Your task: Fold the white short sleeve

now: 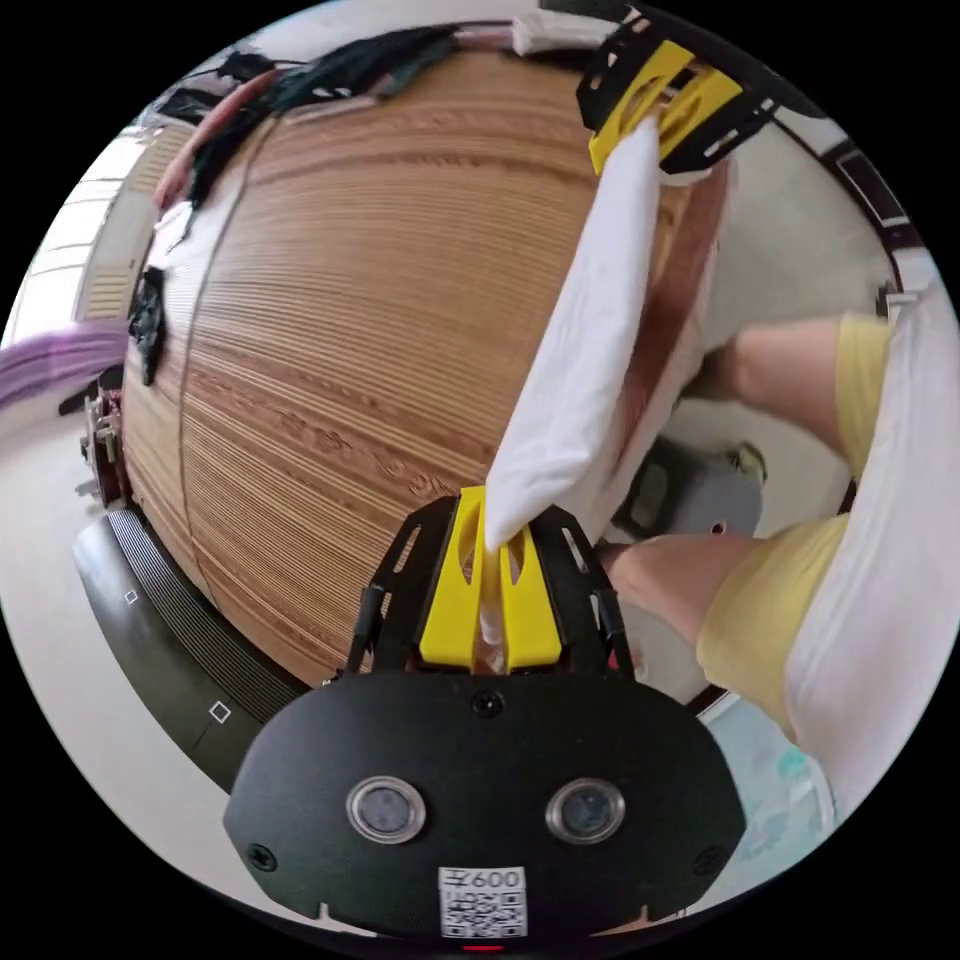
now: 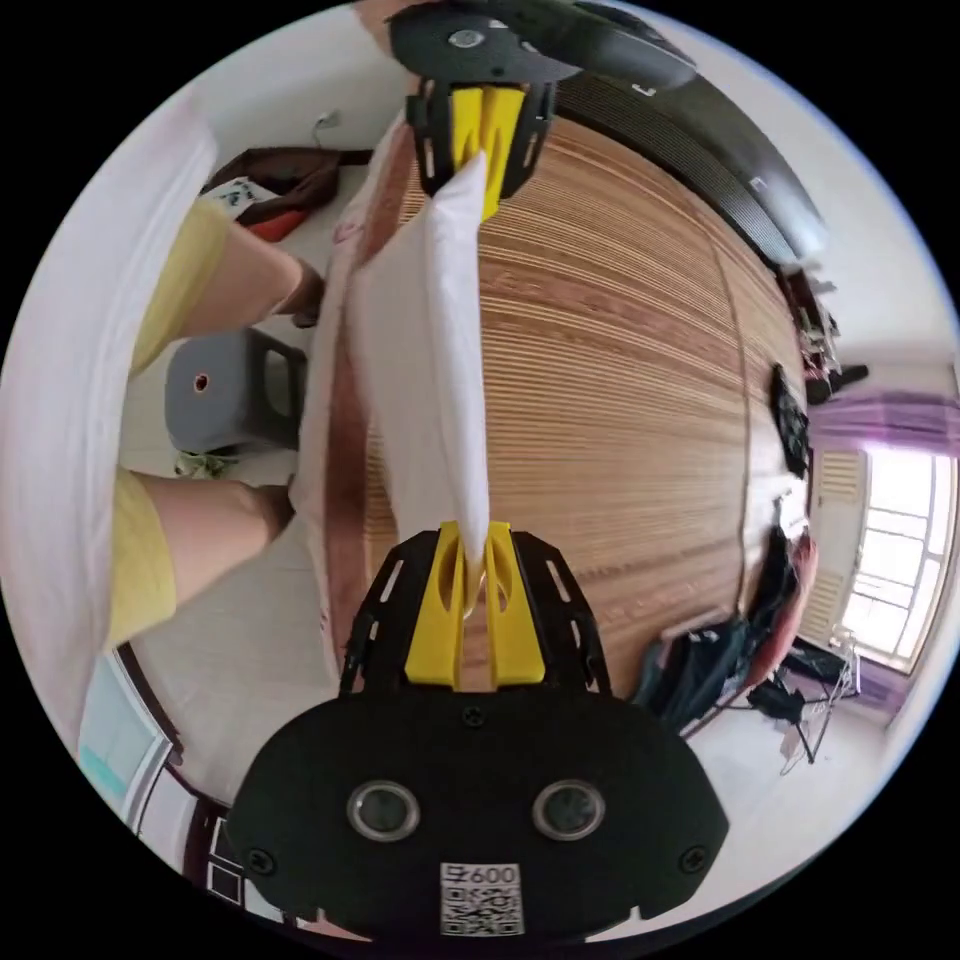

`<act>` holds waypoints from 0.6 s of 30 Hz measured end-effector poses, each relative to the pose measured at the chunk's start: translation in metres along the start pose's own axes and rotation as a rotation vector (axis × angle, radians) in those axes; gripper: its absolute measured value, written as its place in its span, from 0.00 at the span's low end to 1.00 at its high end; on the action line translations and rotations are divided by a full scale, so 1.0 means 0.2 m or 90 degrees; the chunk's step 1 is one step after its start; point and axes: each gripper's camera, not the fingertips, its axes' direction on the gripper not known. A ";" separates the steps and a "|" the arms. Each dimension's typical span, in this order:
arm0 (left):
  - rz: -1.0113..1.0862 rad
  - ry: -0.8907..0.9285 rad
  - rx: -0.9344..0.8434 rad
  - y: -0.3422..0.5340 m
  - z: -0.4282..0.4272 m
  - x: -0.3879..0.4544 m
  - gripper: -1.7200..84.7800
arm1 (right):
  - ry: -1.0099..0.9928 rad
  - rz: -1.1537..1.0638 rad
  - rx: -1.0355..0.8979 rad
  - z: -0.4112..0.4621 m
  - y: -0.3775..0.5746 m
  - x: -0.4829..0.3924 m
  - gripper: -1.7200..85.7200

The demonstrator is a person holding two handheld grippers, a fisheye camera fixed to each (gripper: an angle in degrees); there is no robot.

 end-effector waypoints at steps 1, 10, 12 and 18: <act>-0.030 -0.010 0.041 -0.15 -0.13 -0.10 0.02 | 0.017 0.035 -0.013 -0.18 0.02 0.21 0.01; -0.042 -0.235 0.275 -1.05 -0.82 -0.32 0.02 | 0.211 0.250 0.019 -1.44 0.09 0.82 0.01; -0.029 -0.249 0.292 -1.18 -0.75 -0.24 0.02 | 0.215 0.259 0.014 -1.54 0.01 0.73 0.01; 0.086 -0.214 0.287 -1.47 -0.28 0.05 0.02 | 0.137 0.222 -0.055 -1.66 -0.46 0.37 0.01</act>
